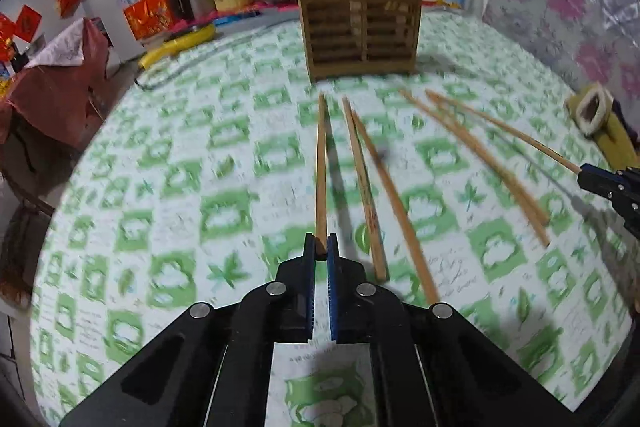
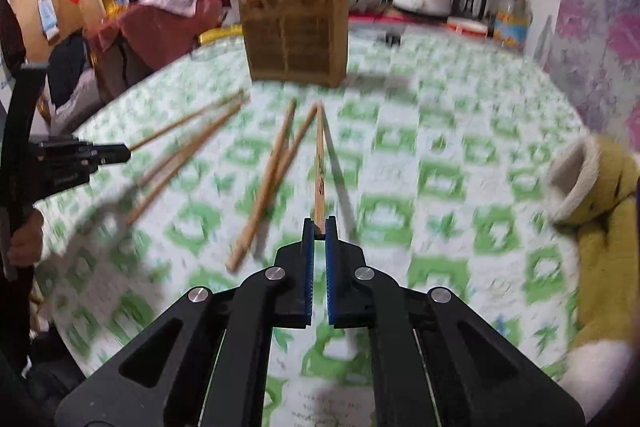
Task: Organize utensils
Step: 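Lift both held chopsticks and carry them over the wooden holder, then open both tools to drop the chopsticks into the holder, then withdraw both open tools from the holder toward the loose chopsticks, then close the right tool on a chopstick while the left tool approaches another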
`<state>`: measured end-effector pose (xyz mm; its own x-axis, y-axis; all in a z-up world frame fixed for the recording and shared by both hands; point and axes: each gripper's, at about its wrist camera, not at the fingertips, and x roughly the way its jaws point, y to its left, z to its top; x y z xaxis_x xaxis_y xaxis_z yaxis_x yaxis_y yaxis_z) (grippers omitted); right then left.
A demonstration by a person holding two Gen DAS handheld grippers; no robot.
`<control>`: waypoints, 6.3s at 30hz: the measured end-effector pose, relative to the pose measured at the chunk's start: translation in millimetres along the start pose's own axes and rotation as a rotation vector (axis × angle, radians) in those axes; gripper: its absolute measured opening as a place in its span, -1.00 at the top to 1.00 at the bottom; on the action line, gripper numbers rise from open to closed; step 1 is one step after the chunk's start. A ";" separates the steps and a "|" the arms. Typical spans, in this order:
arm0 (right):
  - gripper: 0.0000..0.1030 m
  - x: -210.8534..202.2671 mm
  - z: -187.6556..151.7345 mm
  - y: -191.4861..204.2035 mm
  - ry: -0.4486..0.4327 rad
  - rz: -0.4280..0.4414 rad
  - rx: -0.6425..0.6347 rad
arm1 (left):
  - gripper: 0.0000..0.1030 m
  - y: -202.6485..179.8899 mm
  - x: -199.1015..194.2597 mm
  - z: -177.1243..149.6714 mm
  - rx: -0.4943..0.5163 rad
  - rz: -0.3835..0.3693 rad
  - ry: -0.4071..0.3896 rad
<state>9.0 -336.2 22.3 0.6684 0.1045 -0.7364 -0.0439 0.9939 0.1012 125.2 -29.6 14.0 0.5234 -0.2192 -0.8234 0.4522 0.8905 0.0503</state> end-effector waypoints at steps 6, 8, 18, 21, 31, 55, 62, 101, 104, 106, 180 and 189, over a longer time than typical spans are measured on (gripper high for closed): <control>0.88 -29.5 66.1 6.8 -0.156 -0.011 -0.019 | 0.89 -3.3 -37.6 52.1 -0.003 0.001 -0.111; 0.88 -36.0 90.0 9.4 -0.195 -0.011 -0.020 | 0.89 -5.3 -48.1 77.7 -0.007 -0.002 -0.151; 0.88 -44.3 167.4 9.1 -0.297 0.020 0.031 | 0.89 -4.2 -71.9 160.9 -0.071 -0.059 -0.249; 0.88 -46.6 182.1 11.1 -0.336 0.019 0.035 | 0.89 -2.6 -80.8 179.2 -0.078 -0.068 -0.282; 0.88 -66.7 233.2 14.4 -0.538 0.026 0.078 | 0.89 12.3 -129.5 226.0 -0.122 -0.098 -0.431; 0.71 58.1 254.4 11.4 -0.361 -0.022 0.085 | 0.85 50.8 -0.1 248.0 -0.298 -0.121 -0.209; 0.47 46.8 252.7 4.4 -0.396 -0.032 0.099 | -0.12 60.0 -7.0 245.1 -0.348 -0.100 -0.248; -0.85 -46.4 154.4 18.4 -0.546 -0.114 0.064 | -0.89 23.7 -75.0 132.7 -0.299 0.307 -0.526; -0.88 -17.1 124.0 7.6 -0.460 -0.131 0.064 | -0.89 23.1 -52.3 106.2 -0.259 0.387 -0.503; -0.88 15.1 97.8 1.1 -0.362 -0.152 0.043 | -0.89 22.4 -32.3 93.3 -0.234 0.455 -0.454; -0.56 42.3 7.5 20.4 0.051 0.035 -0.087 | -0.16 8.4 72.8 35.1 0.004 0.173 0.101; 0.04 48.0 0.5 24.8 0.115 0.057 -0.105 | -0.40 17.6 75.0 35.7 -0.026 0.193 0.108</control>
<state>40.4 -306.5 -10.2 0.5738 0.1582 -0.8036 -0.1610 0.9838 0.0787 198.2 -44.7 -26.7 0.5174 -0.0012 -0.8558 0.3314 0.9223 0.1990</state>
